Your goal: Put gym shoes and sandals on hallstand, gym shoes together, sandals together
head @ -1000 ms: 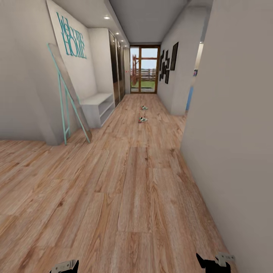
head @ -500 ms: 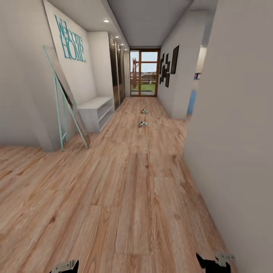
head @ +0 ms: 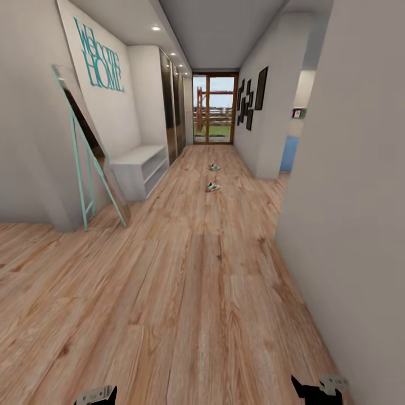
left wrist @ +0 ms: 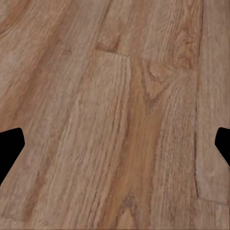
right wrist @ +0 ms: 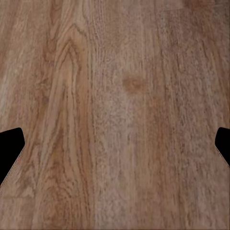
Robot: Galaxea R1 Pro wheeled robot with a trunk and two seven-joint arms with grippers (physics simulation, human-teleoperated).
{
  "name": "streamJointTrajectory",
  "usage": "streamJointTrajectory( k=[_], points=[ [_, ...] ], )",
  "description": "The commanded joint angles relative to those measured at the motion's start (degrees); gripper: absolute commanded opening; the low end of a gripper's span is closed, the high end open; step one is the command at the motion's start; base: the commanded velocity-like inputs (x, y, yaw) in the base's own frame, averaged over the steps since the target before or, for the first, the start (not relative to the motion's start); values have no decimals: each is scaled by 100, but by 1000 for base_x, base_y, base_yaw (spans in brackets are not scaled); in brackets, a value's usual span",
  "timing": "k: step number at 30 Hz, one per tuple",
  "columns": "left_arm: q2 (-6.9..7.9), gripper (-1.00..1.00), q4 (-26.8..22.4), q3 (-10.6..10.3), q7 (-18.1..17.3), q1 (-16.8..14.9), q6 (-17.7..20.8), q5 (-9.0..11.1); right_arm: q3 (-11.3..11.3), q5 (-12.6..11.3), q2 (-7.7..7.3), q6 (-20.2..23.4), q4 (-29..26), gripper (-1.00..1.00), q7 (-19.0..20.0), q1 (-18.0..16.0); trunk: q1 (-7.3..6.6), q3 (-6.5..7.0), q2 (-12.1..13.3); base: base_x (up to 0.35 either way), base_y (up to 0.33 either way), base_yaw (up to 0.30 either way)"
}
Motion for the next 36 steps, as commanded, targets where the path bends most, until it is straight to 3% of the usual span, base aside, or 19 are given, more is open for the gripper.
streamJointTrajectory(
  k=[1, 36],
  points=[
    [4, 100, 6, -32, -30, -4, -20, 61, -20, -54, -2, 1, 4, 100, 61, -4, 3, -5, -2, 337, 0, 0],
    [6, 100, 6, -29, -23, -4, -20, 61, -11, -60, 8, 1, -6, 100, 52, -4, 3, -62, -2, 337, 0, 0]
  ],
)
